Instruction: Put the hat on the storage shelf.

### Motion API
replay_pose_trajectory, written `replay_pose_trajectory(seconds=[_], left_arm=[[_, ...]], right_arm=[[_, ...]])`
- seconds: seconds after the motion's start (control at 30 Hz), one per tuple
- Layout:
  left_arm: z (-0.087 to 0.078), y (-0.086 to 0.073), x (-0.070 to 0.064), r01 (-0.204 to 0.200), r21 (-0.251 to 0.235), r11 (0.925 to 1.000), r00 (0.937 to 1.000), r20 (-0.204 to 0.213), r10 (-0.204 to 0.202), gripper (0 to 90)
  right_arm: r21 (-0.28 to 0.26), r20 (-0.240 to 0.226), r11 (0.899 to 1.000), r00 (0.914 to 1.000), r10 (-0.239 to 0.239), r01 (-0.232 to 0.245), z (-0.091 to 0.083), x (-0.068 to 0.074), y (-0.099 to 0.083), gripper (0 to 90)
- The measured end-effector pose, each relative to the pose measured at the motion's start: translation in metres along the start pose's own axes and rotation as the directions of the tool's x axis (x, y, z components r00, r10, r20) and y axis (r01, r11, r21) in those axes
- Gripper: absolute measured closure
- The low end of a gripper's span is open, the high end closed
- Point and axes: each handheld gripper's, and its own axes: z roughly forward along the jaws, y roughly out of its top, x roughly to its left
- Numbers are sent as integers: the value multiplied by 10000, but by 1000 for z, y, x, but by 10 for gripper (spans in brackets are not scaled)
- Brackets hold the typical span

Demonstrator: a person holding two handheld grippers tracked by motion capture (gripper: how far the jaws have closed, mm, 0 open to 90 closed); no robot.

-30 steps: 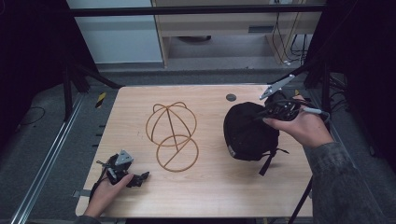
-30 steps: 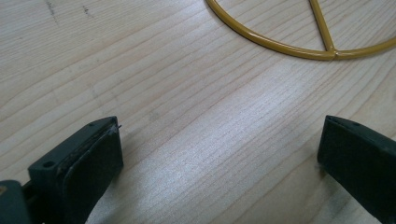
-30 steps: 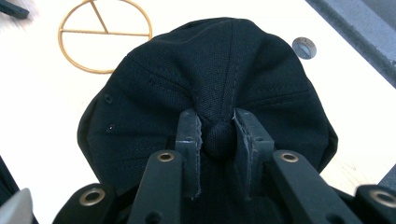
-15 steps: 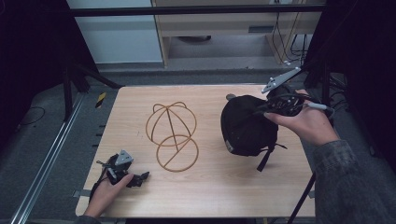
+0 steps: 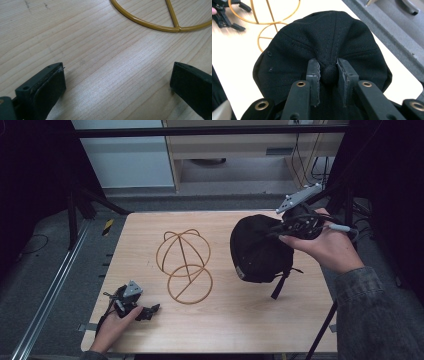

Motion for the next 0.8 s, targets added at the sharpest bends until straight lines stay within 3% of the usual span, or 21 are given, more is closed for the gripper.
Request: replay_pose_trajectory(seconds=[0.3,0.8], left_arm=[[0,0,0,-2,-2,10000,10000,-1,2,0],[0,0,0,3,-5,10000,10000,-1,-3,0]], right_arm=[[-677,-45,9974,9997,-249,245,-13,11,13,734],[-932,-61,9925,9968,-794,785,-20,28,31,734]])
